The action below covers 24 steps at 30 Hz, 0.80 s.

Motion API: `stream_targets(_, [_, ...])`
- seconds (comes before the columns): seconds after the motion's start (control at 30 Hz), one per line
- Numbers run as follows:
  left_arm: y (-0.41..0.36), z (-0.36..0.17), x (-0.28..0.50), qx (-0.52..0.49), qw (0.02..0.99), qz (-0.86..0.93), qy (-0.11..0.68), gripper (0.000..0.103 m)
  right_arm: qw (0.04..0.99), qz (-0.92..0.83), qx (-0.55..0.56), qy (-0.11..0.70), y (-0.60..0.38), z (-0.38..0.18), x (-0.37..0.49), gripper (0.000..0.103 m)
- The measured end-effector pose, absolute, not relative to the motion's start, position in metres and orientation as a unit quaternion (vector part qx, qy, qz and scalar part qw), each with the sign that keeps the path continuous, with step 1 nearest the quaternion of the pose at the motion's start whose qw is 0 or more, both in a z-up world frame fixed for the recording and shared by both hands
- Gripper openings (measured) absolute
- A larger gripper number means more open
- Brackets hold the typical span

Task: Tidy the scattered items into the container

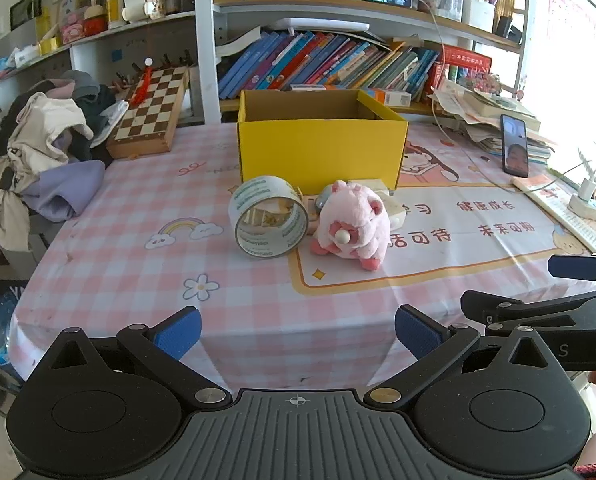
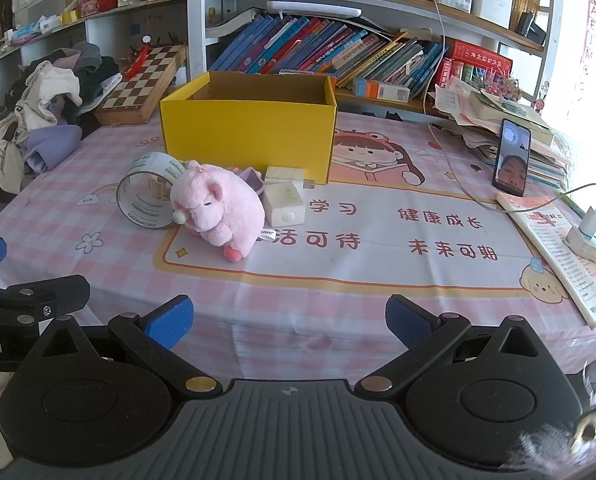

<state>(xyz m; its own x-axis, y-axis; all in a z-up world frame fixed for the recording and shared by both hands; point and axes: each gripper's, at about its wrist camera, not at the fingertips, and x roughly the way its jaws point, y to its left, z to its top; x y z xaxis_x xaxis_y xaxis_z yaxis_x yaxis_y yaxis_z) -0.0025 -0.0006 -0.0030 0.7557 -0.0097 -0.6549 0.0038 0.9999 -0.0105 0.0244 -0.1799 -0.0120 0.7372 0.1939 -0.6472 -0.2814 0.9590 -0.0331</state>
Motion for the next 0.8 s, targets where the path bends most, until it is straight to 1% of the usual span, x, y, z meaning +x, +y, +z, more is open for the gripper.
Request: stream_targets(0.8, [-0.0011, -0.0013, -0.0026, 0.004, 0.937, -0.007, 0.349, 0.103, 0.927, 0.134, -0.071, 0.342, -0.1771, -0.0113, 0.0242, 0.103])
